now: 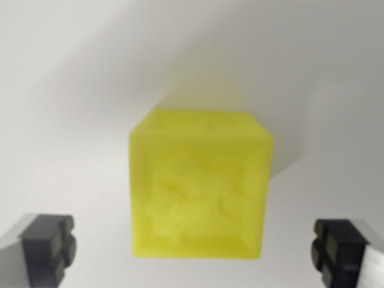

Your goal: Pick yellow cube

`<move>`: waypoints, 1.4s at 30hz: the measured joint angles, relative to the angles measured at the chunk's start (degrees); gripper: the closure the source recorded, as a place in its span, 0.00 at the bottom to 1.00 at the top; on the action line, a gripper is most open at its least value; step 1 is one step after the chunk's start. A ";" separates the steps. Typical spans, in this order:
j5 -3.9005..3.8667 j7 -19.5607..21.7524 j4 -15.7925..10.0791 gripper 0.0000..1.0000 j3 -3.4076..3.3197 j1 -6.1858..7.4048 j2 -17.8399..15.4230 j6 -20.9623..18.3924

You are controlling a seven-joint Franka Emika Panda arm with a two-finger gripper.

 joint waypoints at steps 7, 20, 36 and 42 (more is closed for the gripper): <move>0.10 0.02 0.34 0.00 0.04 -0.08 2.09 1.66; 0.53 -0.18 1.79 0.00 0.06 -0.04 7.66 5.76; 0.59 -0.14 1.10 1.00 0.02 0.00 5.01 3.83; 0.42 -0.01 0.50 1.00 0.02 -0.04 2.42 1.85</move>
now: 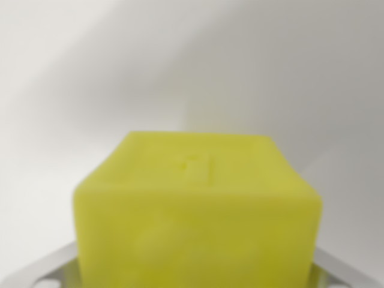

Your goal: Pick yellow cube

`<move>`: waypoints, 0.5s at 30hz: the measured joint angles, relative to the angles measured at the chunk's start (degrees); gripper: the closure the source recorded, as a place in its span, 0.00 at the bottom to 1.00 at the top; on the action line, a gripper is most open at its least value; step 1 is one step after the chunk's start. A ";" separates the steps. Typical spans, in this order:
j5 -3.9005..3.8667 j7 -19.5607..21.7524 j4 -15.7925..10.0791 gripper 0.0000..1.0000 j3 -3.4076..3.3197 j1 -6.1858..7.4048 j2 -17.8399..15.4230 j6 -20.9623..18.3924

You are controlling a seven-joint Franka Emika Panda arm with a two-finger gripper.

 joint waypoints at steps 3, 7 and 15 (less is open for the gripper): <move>-0.07 0.05 -0.27 1.00 0.00 -0.01 -1.28 -1.01; -0.16 0.12 -0.58 1.00 0.00 -0.03 -2.97 -2.39; -0.30 0.22 -1.05 1.00 0.01 -0.06 -6.29 -5.24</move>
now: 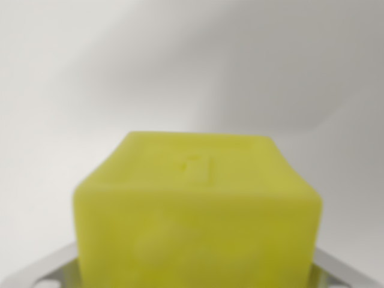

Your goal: Pick yellow cube

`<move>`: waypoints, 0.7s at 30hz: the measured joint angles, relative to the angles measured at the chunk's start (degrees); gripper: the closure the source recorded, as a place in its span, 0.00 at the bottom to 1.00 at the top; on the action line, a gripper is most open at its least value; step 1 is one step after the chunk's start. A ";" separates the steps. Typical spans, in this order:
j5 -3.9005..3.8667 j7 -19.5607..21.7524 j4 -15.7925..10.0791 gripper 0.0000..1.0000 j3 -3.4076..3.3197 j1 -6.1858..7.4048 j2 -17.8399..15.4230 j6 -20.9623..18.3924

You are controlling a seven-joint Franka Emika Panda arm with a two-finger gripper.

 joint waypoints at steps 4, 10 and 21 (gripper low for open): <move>-0.06 0.04 -0.16 1.00 0.00 -0.01 -1.63 -1.46; -0.13 0.10 -0.30 1.00 0.00 -0.02 -4.00 -3.69; -0.23 0.17 -0.29 1.00 0.00 -0.04 -8.16 -7.89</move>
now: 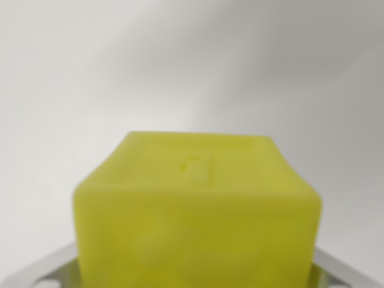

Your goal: Pick yellow cube

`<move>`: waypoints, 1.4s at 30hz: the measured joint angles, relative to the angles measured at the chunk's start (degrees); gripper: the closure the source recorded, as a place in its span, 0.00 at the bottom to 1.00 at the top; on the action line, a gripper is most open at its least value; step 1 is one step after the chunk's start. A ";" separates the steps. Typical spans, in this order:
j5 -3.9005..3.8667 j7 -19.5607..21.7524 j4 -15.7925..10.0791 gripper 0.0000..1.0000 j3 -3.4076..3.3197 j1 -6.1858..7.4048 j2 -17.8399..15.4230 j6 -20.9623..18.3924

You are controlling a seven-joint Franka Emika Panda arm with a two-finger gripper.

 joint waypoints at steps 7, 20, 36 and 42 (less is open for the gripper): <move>-0.05 0.04 0.19 1.00 0.00 -0.01 -2.53 -2.73; -0.12 0.09 0.99 1.00 0.00 -0.01 -6.85 -7.87; -0.18 0.13 2.71 1.00 0.00 -0.01 -11.51 -14.24; -0.20 0.14 3.54 1.00 0.00 -0.01 -13.05 -16.62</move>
